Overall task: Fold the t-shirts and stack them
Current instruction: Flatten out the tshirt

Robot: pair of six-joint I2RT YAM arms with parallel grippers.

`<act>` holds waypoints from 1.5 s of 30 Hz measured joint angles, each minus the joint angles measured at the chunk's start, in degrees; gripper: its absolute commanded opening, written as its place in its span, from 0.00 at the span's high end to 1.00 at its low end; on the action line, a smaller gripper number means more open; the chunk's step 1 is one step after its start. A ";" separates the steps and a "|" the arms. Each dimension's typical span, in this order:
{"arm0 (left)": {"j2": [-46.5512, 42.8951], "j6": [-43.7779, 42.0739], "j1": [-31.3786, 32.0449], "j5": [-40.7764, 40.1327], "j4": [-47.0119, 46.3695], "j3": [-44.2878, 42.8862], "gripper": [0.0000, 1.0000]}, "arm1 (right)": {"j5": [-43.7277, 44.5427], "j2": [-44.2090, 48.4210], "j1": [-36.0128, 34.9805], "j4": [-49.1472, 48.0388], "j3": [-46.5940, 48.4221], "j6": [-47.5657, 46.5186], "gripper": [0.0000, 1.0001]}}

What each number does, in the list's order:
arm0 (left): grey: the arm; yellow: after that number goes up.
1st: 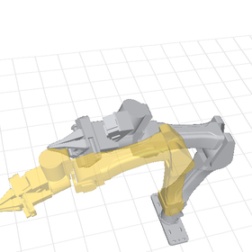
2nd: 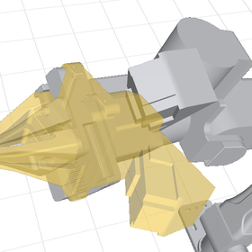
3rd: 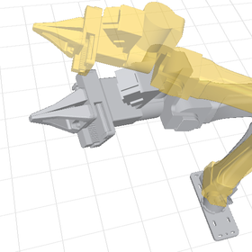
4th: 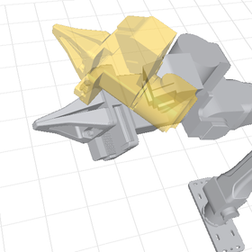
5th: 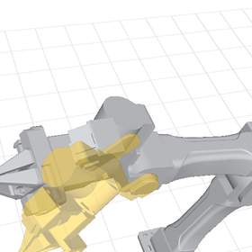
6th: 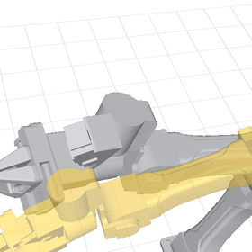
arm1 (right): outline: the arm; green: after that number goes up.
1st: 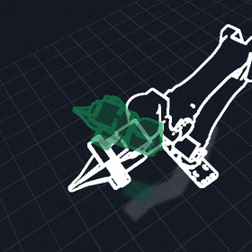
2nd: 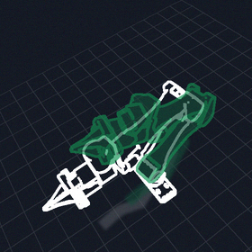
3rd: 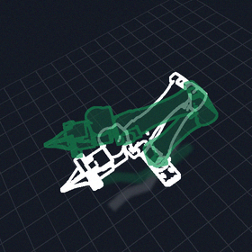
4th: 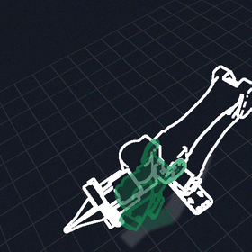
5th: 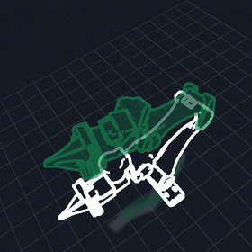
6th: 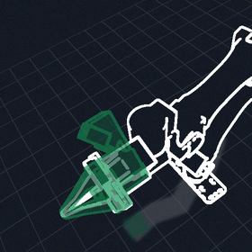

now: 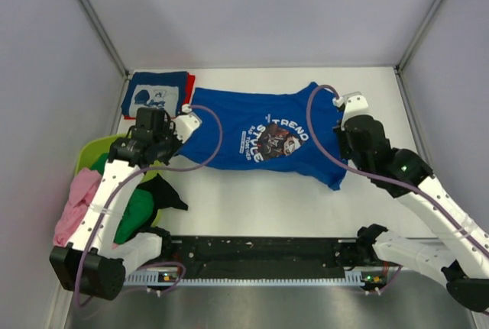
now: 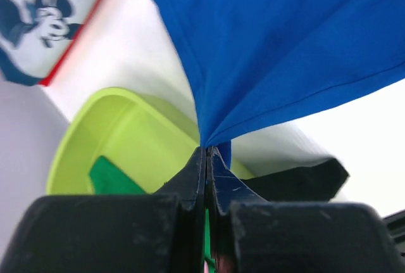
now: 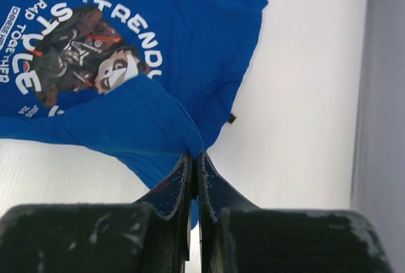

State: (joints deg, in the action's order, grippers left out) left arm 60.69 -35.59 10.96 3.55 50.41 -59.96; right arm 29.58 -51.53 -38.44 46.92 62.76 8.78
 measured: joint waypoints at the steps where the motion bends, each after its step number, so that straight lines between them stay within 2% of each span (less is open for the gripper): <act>1: 0.17 -0.04 0.00 -0.90 -0.17 -1.05 1.00 | 0.42 -0.13 0.00 -0.68 0.74 -2.08 1.00; 4: 0.24 -0.33 0.00 -4.87 -0.33 -4.74 1.00 | 0.52 -0.79 0.00 -1.31 5.81 -7.65 1.00; 7: 0.22 -0.37 0.00 -8.24 -0.48 -10.71 1.00 | -2.97 -0.57 0.00 -2.84 12.37 -11.39 1.00; 10: -0.22 -0.35 -0.02 -9.27 -2.14 -13.86 1.00 | -12.87 -0.17 -0.07 -7.02 14.99 -13.62 1.00; 13: -0.70 -0.24 0.00 -9.16 -3.61 -12.46 1.00 | -24.83 -2.34 -3.06 -12.68 13.16 -15.04 1.00; 15: -0.76 0.09 0.00 -9.18 -5.01 -9.01 1.00 | -29.92 -6.95 -8.81 -16.00 11.08 -18.10 1.00; 17: -0.61 0.33 -0.02 -9.29 -5.62 -5.29 1.00 | -34.71 -14.86 -16.17 -18.69 9.57 -22.34 0.99; 20: -0.26 0.74 -0.31 -10.32 -6.64 0.04 1.00 | -41.79 -28.28 -22.64 -20.06 9.16 -26.32 0.93; 21: -0.20 0.87 -0.68 -10.60 -7.10 1.40 1.00 | -43.54 -32.09 -23.98 -20.17 9.11 -27.02 0.89; 24: -0.17 1.25 -2.43 -11.17 -8.31 3.80 1.00 | -45.40 -39.30 -26.27 -20.15 9.11 -28.28 0.57; 27: -0.17 1.42 -3.52 -11.52 -9.97 5.03 1.00 | -44.48 -40.89 -27.15 -20.44 8.50 -27.52 0.46; 31: -0.17 1.44 -3.89 -11.54 -11.02 6.23 1.00 | -38.16 -37.57 -27.34 -22.45 5.40 -22.27 0.33; 33: -0.17 1.46 -3.93 -11.45 -11.23 6.25 1.00 | -32.22 -33.29 -27.28 -23.30 1.29 -17.29 0.32; 36: -0.17 1.49 -4.02 -11.08 -11.76 6.25 1.00 | -25.16 -24.68 -25.03 -23.71 -6.69 -6.62 0.33; 38: -0.17 1.53 -4.07 -10.82 -11.89 6.27 1.00 | -23.19 -18.95 -19.74 -23.96 -12.33 1.64 0.33; 42: -0.17 1.73 -4.09 -10.23 -11.89 6.27 1.00 | -21.62 -9.42 2.08 -24.96 -25.40 18.71 0.31; 45: -0.20 1.86 -4.09 -9.79 -11.87 6.27 1.00 | -20.72 -7.69 9.35 -25.00 -31.71 25.40 0.32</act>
State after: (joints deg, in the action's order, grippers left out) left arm 60.49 -33.74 6.87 -6.24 38.54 -53.69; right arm 8.86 -59.22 -29.08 21.91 31.05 34.17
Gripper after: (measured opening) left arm 0.008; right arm 0.688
